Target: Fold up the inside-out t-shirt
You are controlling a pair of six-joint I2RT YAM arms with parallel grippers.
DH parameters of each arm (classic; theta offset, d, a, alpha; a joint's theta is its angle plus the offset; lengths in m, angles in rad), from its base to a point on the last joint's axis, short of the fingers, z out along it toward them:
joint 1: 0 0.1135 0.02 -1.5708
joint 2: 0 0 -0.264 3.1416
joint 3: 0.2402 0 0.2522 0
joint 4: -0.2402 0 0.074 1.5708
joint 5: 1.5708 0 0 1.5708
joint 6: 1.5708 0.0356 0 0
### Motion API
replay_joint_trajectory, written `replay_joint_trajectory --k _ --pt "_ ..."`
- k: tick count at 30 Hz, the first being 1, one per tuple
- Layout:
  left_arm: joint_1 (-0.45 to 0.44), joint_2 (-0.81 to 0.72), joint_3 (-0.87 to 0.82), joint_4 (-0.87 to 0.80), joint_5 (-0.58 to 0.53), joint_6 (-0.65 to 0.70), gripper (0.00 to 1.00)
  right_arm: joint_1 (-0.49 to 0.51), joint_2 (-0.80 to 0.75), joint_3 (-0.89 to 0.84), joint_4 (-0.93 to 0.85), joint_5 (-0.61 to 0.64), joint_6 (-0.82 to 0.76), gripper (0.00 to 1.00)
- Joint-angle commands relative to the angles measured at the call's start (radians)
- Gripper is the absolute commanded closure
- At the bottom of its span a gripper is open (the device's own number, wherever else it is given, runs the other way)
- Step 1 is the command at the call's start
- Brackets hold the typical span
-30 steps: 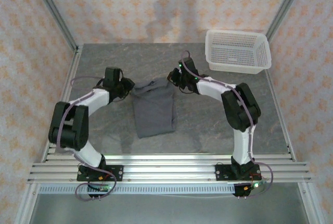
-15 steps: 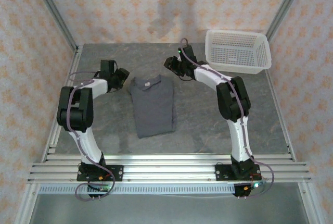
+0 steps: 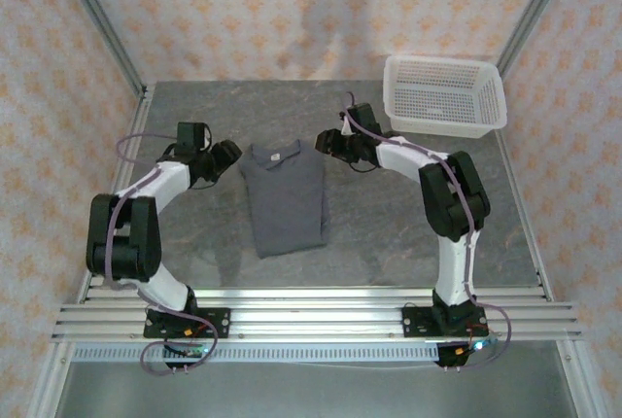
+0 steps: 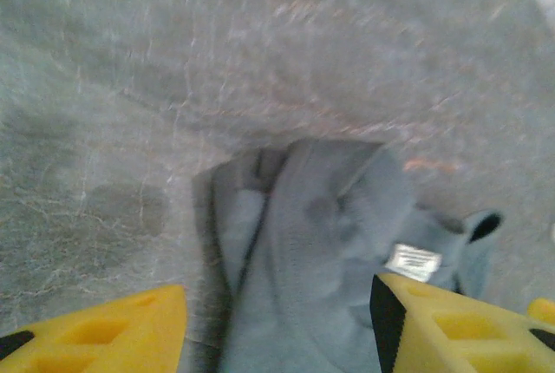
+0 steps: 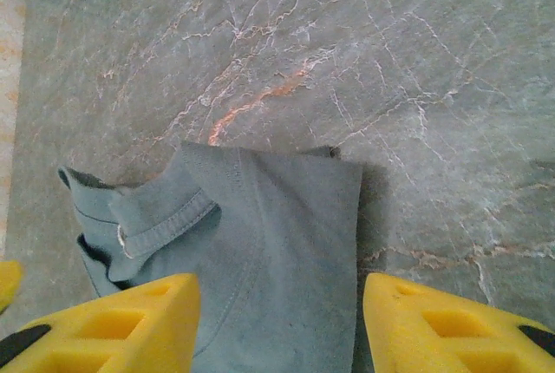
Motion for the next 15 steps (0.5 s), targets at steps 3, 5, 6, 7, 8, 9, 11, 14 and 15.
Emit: replay_joint_trajectory --k 3,5,6,7,8,9,11,14,15 --pt "-0.019 0.087 0.041 0.003 0.042 0.070 0.42 0.012 0.086 0.072 0.006 -0.030 -0.039 0.48" --pt "-0.020 0.117 0.049 0.038 0.065 0.064 0.41 0.016 0.110 0.095 -0.014 -0.031 -0.045 0.48" --pt "-0.020 0.134 0.052 0.061 0.084 0.059 0.42 0.017 0.121 0.107 -0.022 -0.033 -0.045 0.48" --pt "-0.020 0.148 0.054 0.087 0.104 0.053 0.42 0.019 0.129 0.114 -0.026 -0.038 -0.044 0.48" --pt "-0.021 0.162 0.056 0.122 0.126 0.045 0.42 0.021 0.138 0.121 -0.030 -0.043 -0.044 0.49" --pt "-0.023 0.180 0.060 0.151 0.148 0.033 0.42 0.023 0.147 0.130 -0.037 -0.044 -0.047 0.49" --pt "-0.028 0.214 0.072 0.190 0.171 0.012 0.42 0.030 0.162 0.143 -0.046 -0.045 -0.044 0.49" --pt "-0.039 0.256 0.092 0.225 0.168 -0.012 0.43 0.038 0.187 0.160 -0.044 -0.057 -0.029 0.50" --pt "-0.043 0.258 0.096 0.239 0.168 -0.021 0.43 0.042 0.194 0.164 -0.044 -0.060 -0.025 0.50"
